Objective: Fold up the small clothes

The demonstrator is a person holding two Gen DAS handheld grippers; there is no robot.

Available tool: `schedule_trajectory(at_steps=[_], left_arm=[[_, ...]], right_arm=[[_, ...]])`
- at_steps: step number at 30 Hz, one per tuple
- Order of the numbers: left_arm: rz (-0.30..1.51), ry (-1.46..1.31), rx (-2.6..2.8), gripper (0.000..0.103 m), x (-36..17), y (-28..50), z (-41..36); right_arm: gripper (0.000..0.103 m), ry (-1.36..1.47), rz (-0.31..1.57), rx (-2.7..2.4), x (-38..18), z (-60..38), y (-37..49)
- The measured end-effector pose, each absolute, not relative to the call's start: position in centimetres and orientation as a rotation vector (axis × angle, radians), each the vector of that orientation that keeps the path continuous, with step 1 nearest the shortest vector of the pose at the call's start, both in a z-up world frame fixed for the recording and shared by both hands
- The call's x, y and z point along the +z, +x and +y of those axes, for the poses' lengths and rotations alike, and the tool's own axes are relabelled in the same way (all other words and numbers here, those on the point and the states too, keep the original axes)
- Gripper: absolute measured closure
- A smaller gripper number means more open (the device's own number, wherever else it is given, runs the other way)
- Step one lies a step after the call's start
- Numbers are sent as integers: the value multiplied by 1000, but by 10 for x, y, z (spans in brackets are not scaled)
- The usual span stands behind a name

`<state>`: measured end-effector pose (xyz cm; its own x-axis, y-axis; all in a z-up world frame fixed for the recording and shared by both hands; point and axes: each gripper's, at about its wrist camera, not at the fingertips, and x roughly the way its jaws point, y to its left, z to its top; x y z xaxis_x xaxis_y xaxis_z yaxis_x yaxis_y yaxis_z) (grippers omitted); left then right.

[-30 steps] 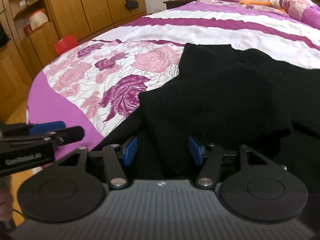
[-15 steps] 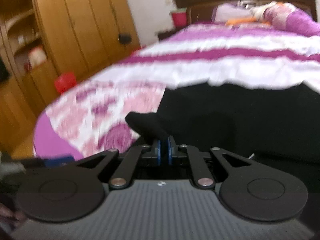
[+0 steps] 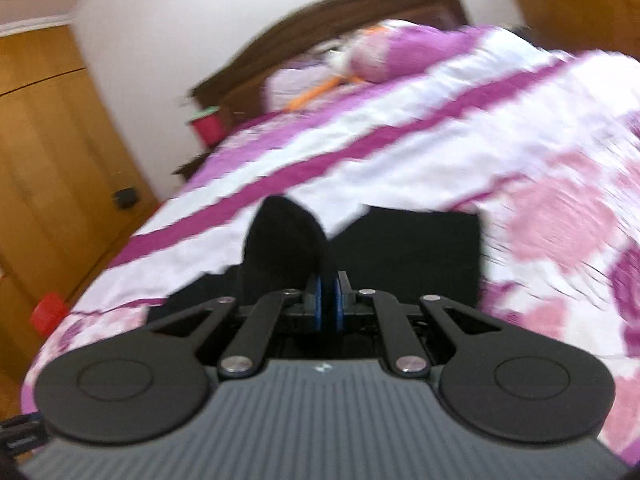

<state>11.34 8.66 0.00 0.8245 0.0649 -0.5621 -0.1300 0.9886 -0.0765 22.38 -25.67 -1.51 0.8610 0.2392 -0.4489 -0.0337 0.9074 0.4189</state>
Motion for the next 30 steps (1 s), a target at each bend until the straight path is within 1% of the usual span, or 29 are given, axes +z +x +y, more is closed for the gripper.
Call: schedule_trajectory(at_steps=[4, 5, 6, 10, 11, 12, 14, 18, 22, 23, 24, 25, 26, 28, 30], left_arm=[[584, -101, 88, 54, 0, 130, 77], [582, -93, 83, 54, 0, 136, 73], [580, -86, 76, 54, 0, 141, 71], [571, -53, 56, 54, -1, 160, 59], [568, -51, 54, 54, -1, 164, 57], [564, -51, 51, 54, -1, 169, 55], [558, -54, 47, 54, -1, 177, 51], [538, -40, 31, 54, -3, 192, 39], [510, -29, 15, 54, -9, 204, 31], [507, -28, 14, 54, -11, 206, 29], [506, -32, 16, 54, -14, 210, 28], [506, -40, 16, 54, -16, 213, 27], [502, -50, 16, 54, -19, 216, 26], [485, -57, 20, 54, -23, 223, 24], [463, -45, 33, 54, -29, 231, 22]], right_arm=[[93, 396, 582, 60, -43, -276, 228], [91, 397, 607, 54, -49, -280, 231], [91, 404, 625, 46, -54, -284, 233], [89, 415, 604, 71, -50, -296, 227], [80, 404, 584, 71, -47, -296, 222], [63, 394, 560, 69, -42, -297, 220], [47, 383, 510, 85, -34, -297, 220], [47, 334, 527, 89, -32, -290, 242], [47, 273, 615, 96, -48, -278, 270], [49, 269, 638, 109, -53, -275, 276], [56, 263, 649, 119, -56, -273, 280], [68, 253, 651, 130, -57, -269, 281], [90, 241, 660, 146, -56, -266, 284], [90, 238, 628, 168, -46, -261, 282], [91, 193, 506, 184, -25, -258, 269]])
